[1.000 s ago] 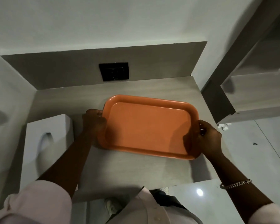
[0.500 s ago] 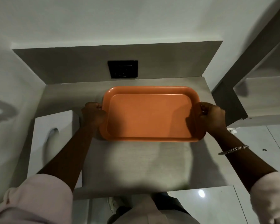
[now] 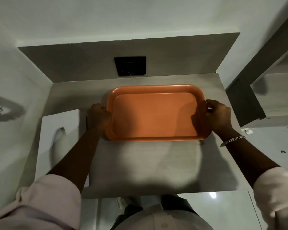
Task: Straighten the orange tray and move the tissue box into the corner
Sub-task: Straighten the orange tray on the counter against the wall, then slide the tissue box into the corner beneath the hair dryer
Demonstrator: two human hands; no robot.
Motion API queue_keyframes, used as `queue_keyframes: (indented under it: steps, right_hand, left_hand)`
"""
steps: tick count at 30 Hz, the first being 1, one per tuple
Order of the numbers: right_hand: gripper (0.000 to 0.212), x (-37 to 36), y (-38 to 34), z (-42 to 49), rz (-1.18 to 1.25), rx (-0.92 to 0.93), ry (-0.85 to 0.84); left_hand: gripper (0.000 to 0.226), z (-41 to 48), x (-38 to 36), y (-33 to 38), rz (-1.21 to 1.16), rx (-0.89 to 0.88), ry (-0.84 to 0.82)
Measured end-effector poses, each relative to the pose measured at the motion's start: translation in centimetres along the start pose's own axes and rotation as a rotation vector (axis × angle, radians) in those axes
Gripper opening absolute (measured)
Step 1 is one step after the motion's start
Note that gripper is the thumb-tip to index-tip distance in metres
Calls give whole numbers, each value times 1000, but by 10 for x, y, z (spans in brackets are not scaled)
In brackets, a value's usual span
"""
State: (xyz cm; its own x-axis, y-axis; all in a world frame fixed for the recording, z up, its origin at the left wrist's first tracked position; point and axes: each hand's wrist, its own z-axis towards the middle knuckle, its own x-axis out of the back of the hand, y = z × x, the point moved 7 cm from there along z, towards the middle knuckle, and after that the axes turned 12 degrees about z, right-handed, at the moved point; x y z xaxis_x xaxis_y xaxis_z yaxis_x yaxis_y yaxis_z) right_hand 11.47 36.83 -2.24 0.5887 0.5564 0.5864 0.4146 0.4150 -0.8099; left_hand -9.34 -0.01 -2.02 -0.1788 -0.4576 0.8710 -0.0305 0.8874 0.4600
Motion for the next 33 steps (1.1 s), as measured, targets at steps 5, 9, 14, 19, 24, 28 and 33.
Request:
queue_keyframes:
  steps: [5,9,14,19,24,28,33]
  right_hand:
    - [36,-9,-34,-46,-39,264,-18]
    - [58,-55,-42,-118,-208,483,-242]
    - [68,-91,-12,-160,-478,486,-279]
    - [76,-100,5,-161,-530,439,-236]
    - [79,-104,5,-150,-530,443,-222]
    - [78,-106,2,-134,-527,434,-241]
    - [76,-110,-3,-112,-531,435,-257]
  left_hand:
    - [56,-59,-14,30,211,-427,192]
    - [75,-131,-51,33,421,-701,252]
    - [79,-162,-87,13,538,-729,167]
    - [78,-161,-98,3,593,-716,147]
    - [80,-153,-101,6,604,-701,143]
    - [80,-141,-101,14,606,-679,153]
    - [82,-122,-104,23,597,-664,149]
